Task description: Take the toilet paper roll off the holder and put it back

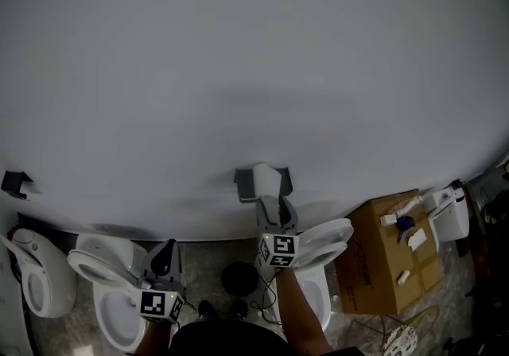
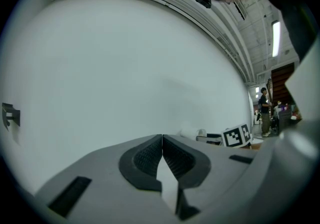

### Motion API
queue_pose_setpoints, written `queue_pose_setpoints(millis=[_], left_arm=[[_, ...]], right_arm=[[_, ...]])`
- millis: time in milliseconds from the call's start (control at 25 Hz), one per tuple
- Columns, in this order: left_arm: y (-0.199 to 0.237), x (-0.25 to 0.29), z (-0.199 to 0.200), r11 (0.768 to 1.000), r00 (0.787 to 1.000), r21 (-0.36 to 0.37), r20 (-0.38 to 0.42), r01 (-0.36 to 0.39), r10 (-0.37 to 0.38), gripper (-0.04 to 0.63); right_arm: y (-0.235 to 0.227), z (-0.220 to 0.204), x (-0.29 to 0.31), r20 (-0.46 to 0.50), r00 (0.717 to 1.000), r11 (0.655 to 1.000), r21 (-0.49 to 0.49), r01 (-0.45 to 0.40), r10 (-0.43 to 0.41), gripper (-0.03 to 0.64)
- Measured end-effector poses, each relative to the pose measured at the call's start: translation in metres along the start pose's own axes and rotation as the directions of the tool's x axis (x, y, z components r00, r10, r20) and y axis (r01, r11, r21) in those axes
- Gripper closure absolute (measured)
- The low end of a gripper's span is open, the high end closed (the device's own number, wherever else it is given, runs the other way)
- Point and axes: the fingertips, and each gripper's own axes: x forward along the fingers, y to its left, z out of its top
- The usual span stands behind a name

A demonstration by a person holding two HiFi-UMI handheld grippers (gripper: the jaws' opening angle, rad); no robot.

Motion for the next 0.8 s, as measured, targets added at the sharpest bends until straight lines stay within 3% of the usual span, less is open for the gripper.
queue_pose_setpoints(millis=[600,800], left_arm=[[-0.008,-0.003,0.001,0.999,0.999,-0.015,0.004,0.032,-0.032,0.592],[-0.012,-0.004,0.010,0.999,0.999,-0.007,0.032,0.039,-0.039,0.592]], right_arm=[[0.008,0.019,-0.054,0.016,1.000,1.000,-0.003,0.017,-0.017,0.387],[0.010,0.032,-0.081,0.032,0.998,0.999,-0.015,0.045,-0.044,0.451]])
